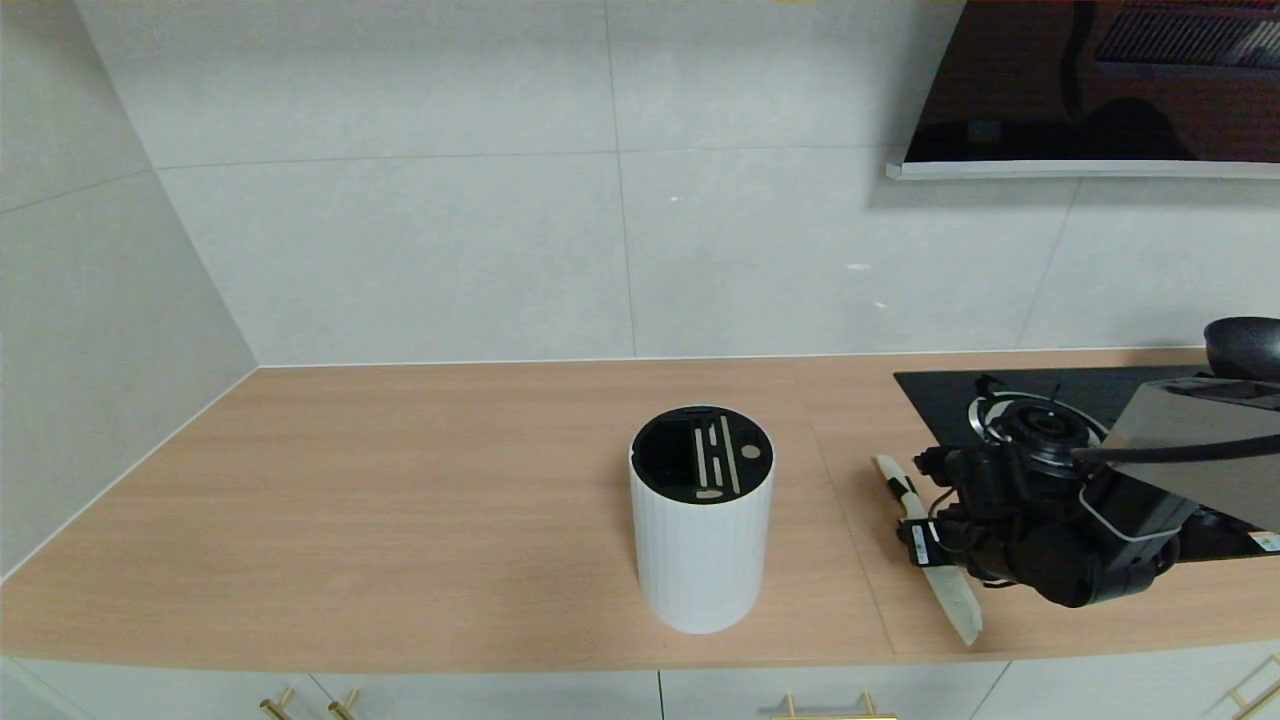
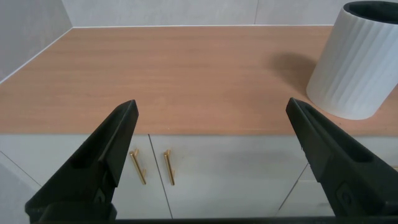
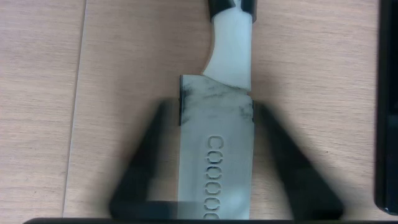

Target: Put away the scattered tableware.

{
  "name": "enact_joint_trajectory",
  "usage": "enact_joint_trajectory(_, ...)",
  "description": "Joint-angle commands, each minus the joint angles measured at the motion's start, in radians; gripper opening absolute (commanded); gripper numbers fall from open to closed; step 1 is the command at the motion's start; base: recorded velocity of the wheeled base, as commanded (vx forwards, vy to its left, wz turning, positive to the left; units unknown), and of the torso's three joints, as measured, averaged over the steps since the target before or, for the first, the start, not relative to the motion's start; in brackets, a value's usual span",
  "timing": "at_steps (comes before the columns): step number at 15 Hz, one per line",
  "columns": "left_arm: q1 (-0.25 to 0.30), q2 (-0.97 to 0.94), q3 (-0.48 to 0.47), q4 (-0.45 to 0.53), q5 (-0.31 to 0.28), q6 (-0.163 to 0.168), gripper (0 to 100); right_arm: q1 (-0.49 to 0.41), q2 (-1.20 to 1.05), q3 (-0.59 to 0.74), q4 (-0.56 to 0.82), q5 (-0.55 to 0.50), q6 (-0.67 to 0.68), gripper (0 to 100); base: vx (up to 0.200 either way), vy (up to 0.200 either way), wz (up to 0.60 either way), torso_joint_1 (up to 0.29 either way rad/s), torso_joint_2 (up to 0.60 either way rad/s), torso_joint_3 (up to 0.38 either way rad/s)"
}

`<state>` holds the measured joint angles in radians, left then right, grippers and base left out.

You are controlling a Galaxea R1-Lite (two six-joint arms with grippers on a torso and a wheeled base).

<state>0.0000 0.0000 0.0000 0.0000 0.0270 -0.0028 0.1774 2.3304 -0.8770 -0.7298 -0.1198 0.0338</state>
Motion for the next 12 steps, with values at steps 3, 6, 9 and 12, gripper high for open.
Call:
enact_joint_trajectory(3, 0.000, 0.000, 0.000, 0.000, 0.001, 0.000, 100, 0.000, -0.003, 0.001, 0.001, 0.000, 0.001, 0, 0.000, 0.000, 0.00, 0.000, 0.00, 0.000)
enact_joint_trajectory(6, 0.000, 0.000, 0.000, 0.000, 0.001, -0.003, 100, 0.002, -0.039, 0.015, 0.001, 0.000, 0.006, 0, 0.000, 0.000, 0.00, 0.000, 0.00, 0.000)
enact_joint_trajectory(9, 0.000, 0.000, 0.000, 0.000, 0.001, -0.003, 100, 0.011, -0.148, 0.062, 0.001, 0.006, 0.034, 0, 0.000, 0.000, 0.00, 0.000, 0.00, 0.000)
enact_joint_trajectory(12, 0.000, 0.000, 0.000, 0.000, 0.001, -0.002, 100, 0.043, -0.295, 0.113, 0.003, 0.002, 0.035, 0, 0.000, 0.000, 0.00, 0.000, 0.00, 0.000)
